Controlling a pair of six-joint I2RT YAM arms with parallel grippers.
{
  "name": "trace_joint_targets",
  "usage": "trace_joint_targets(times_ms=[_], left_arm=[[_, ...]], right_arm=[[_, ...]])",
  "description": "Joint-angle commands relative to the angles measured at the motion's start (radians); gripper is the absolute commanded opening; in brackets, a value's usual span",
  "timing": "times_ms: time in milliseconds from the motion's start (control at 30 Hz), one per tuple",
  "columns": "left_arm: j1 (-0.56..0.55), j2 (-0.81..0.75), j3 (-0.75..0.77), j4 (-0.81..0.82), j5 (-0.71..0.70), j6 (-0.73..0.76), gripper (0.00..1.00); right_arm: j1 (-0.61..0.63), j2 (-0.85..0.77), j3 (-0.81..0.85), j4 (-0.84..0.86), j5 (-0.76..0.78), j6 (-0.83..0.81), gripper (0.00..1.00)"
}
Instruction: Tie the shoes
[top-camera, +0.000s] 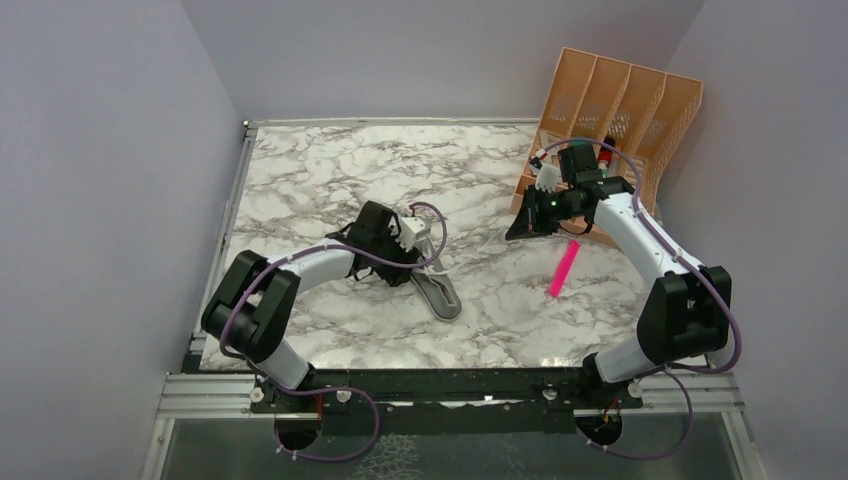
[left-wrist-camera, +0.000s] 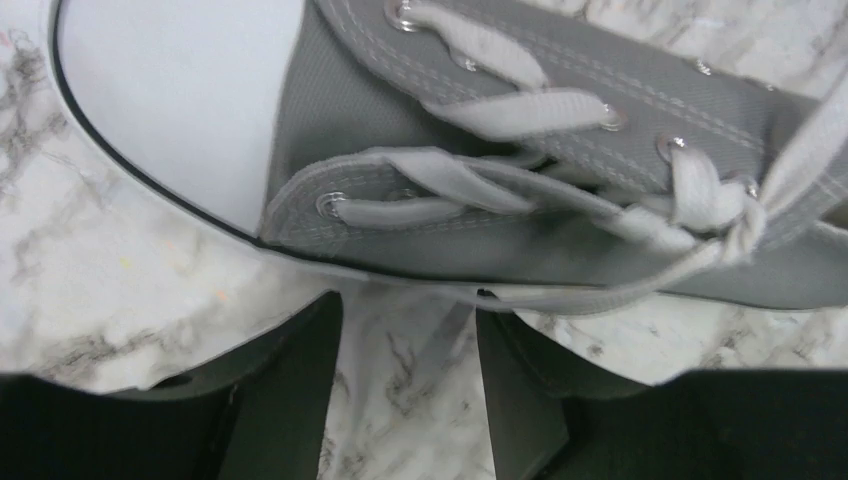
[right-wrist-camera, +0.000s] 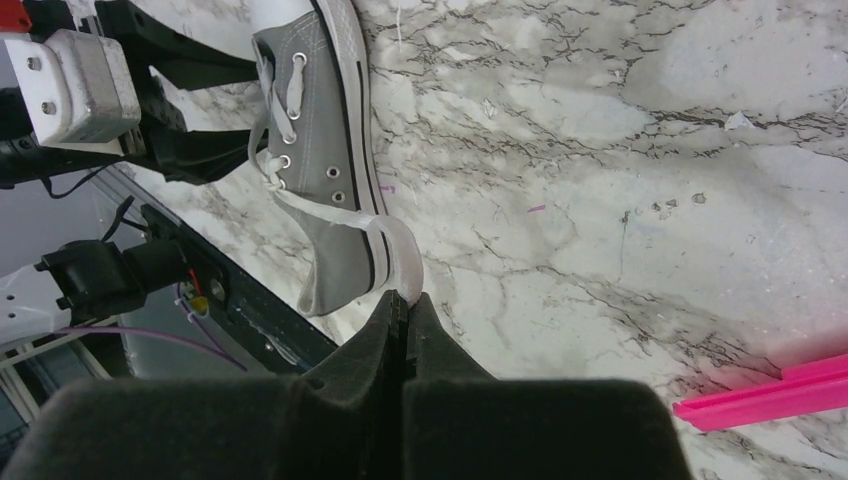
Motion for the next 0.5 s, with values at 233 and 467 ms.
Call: trace_joint_targets(times_ms=[233,467], left_arm=[[-0.007,0.081,0.062,-0.024,-0.001,-0.023,0.16],[-0.02,-0.198,-0.034,-0.073,0.061,-0.138,0.05]], right_arm=[[0.003,-0.025,0.009,0.01,-0.032,-0.006,0.01],[0.004,-0.022,0.018,0.044,-0.1,0.039,0.01]])
